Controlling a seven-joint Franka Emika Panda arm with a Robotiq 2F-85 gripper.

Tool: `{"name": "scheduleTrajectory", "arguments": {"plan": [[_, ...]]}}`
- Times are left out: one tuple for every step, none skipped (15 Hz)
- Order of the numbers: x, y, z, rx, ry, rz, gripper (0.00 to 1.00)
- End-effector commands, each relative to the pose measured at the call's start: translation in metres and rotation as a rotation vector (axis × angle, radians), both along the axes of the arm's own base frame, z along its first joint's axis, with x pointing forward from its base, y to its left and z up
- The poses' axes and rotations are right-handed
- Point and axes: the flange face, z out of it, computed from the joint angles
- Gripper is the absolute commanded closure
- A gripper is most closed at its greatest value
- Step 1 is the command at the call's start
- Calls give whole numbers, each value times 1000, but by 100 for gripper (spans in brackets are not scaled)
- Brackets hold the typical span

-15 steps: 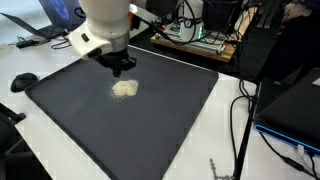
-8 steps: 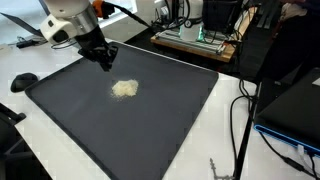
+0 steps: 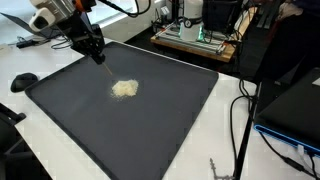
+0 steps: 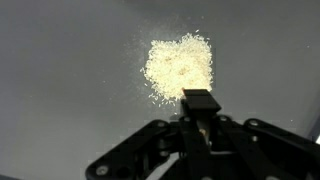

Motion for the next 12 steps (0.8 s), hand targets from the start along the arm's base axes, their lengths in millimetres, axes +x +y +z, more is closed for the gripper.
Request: {"name": "scheduleTrajectory", "arguments": {"plan": [[-7, -40, 6, 151, -10, -19, 97], [-11, -52, 5, 187, -12, -25, 97], [-14, -62, 4, 217, -13, -34, 97], [-17, -73, 3, 248, -15, -40, 97], [-21, -81, 2, 276, -17, -45, 97], [-25, -90, -1, 306, -14, -42, 97], [-27, -97, -3, 331, -17, -45, 97], [-30, -103, -6, 366, -20, -39, 97], [-33, -108, -9, 394, -18, -34, 97], [-35, -112, -15, 418, -17, -43, 97], [-37, -106, -11, 351, -12, -51, 87], [-38, -110, -14, 369, -11, -53, 87]]}}
